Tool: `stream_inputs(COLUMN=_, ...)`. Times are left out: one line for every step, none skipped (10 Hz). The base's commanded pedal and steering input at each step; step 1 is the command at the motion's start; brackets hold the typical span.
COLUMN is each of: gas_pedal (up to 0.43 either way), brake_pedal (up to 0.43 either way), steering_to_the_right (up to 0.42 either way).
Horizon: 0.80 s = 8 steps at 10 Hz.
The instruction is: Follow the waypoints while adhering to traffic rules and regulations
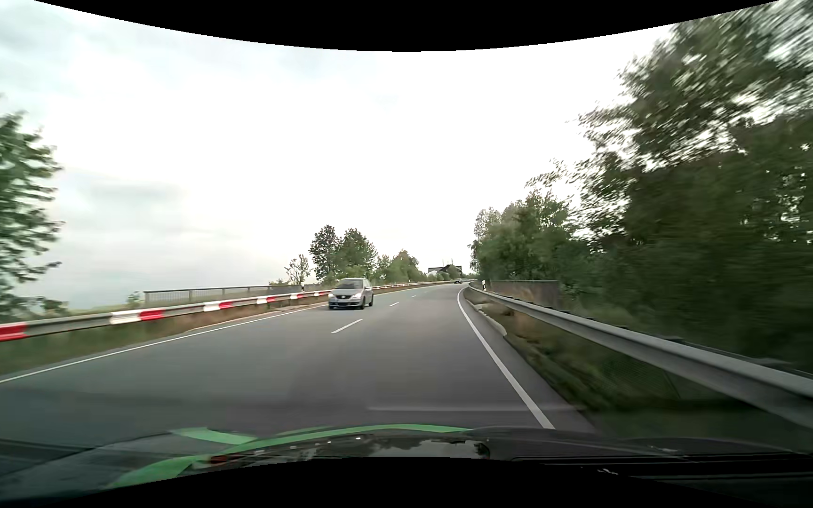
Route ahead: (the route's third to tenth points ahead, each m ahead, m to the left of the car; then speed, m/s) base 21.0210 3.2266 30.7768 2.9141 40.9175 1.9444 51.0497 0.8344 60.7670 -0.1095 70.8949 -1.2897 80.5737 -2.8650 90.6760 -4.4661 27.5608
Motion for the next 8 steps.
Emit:
stream_inputs(gas_pedal=0.370, brake_pedal=0.000, steering_to_the_right=0.008)
stream_inputs(gas_pedal=0.378, brake_pedal=0.000, steering_to_the_right=0.009)
stream_inputs(gas_pedal=0.390, brake_pedal=0.000, steering_to_the_right=0.008)
stream_inputs(gas_pedal=0.390, brake_pedal=0.000, steering_to_the_right=0.008)
stream_inputs(gas_pedal=0.390, brake_pedal=0.000, steering_to_the_right=0.008)
stream_inputs(gas_pedal=0.390, brake_pedal=0.000, steering_to_the_right=0.009)
stream_inputs(gas_pedal=0.390, brake_pedal=0.000, steering_to_the_right=0.009)
stream_inputs(gas_pedal=0.390, brake_pedal=0.000, steering_to_the_right=0.009)
